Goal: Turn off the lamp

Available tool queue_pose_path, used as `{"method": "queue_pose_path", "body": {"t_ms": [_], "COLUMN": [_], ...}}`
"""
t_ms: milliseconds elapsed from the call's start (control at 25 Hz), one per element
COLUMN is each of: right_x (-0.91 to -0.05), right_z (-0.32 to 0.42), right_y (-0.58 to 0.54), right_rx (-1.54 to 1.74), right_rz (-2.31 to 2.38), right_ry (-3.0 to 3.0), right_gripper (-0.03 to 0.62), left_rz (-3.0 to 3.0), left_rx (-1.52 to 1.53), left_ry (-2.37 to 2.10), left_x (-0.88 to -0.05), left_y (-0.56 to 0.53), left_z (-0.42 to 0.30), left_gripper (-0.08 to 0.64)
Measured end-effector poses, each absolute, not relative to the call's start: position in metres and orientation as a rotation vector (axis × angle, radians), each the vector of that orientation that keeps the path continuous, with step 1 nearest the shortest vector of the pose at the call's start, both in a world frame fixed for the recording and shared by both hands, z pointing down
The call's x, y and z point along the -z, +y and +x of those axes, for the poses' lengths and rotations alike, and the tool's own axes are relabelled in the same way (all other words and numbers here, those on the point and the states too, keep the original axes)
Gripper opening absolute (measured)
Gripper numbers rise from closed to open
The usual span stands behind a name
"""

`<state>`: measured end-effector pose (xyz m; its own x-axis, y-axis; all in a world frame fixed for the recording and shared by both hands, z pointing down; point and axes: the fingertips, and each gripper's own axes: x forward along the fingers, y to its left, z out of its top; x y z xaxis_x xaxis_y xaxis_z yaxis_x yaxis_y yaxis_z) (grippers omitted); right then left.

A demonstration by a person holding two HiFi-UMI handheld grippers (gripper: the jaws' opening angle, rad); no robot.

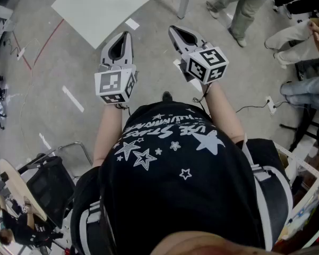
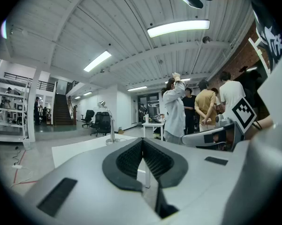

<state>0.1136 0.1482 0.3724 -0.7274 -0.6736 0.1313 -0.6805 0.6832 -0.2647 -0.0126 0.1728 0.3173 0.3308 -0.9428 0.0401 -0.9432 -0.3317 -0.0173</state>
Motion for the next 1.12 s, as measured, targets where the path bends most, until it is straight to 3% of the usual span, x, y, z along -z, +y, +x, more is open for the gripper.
{"method": "queue_pose_path", "body": {"t_ms": [1120], "right_x": [-0.393], "right_z": [0.116], "right_y": [0.085], "right_rx": [-0.472], "right_rz": [1.158], "right_ry": [-2.805], "right_gripper": [0.005], "left_rz": [2.526], "left_rx": [-0.106], "left_ry": [-1.786], "left_x": [-0.345], "left_y": [0.099], "left_z": [-0.023], "left_gripper": [0.011]}}
